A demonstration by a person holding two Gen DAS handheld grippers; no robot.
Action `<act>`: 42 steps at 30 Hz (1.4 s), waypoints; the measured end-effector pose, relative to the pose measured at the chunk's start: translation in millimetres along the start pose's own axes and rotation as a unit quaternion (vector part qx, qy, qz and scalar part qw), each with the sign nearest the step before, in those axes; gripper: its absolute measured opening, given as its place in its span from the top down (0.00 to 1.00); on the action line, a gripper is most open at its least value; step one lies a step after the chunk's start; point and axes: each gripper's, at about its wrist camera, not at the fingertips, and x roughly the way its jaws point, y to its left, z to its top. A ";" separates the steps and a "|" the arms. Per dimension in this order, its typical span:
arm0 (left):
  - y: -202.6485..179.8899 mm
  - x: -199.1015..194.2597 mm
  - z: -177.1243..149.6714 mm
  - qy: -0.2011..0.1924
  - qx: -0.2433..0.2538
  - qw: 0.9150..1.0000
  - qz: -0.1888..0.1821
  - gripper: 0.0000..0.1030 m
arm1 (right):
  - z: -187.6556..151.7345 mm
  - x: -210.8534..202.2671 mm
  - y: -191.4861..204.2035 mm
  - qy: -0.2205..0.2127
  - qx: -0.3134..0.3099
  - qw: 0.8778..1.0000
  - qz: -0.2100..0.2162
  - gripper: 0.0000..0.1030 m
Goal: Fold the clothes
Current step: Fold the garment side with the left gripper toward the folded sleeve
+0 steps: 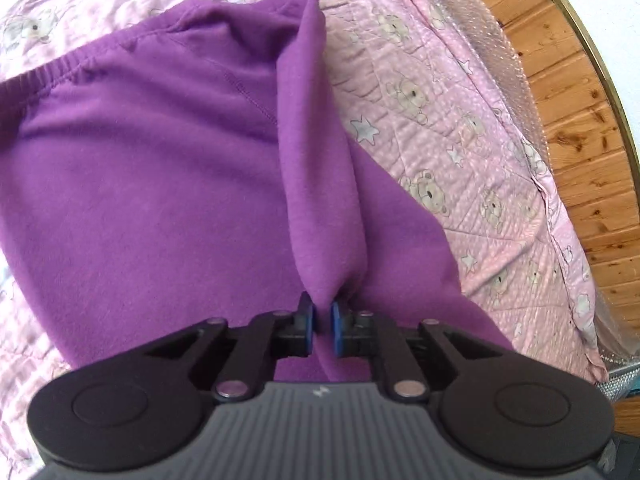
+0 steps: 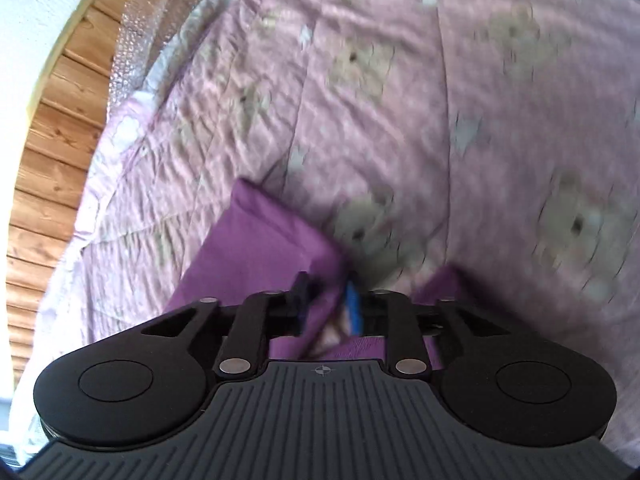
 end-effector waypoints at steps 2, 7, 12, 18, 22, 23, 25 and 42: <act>-0.6 1.3 0.5 -0.016 0.004 1.000 -0.007 0.79 | -5.0 2.4 0.5 -0.014 0.000 1.000 0.012 0.53; -15.4 8.1 11.1 -0.042 0.020 0.999 -0.029 0.89 | -2.5 -9.5 22.8 -0.039 -0.045 0.998 0.012 1.00; -22.1 -6.8 2.8 -0.025 0.059 0.997 -0.045 0.94 | -5.8 -87.4 37.2 -0.117 -0.069 0.991 -0.006 1.00; -13.1 -27.0 -25.5 0.013 0.090 0.993 -0.076 0.94 | -40.7 -125.8 -18.2 -0.129 -0.020 0.989 -0.071 1.00; -4.7 -10.6 -32.3 0.028 0.085 0.994 -0.062 0.94 | -62.3 -98.1 -53.7 -0.093 0.002 0.991 -0.097 1.00; -10.7 -13.9 -29.3 0.022 0.093 0.993 -0.069 0.94 | -62.5 -95.8 -55.8 -0.092 0.008 0.991 -0.096 1.00; -22.7 -21.8 -22.9 0.009 0.106 0.991 -0.085 0.94 | -59.0 -102.7 -50.2 -0.107 0.006 0.991 -0.082 1.00; 30.6 -21.9 -48.2 0.038 0.128 0.990 -0.051 0.88 | -88.9 -117.2 -62.4 -0.131 0.007 0.974 -0.185 0.68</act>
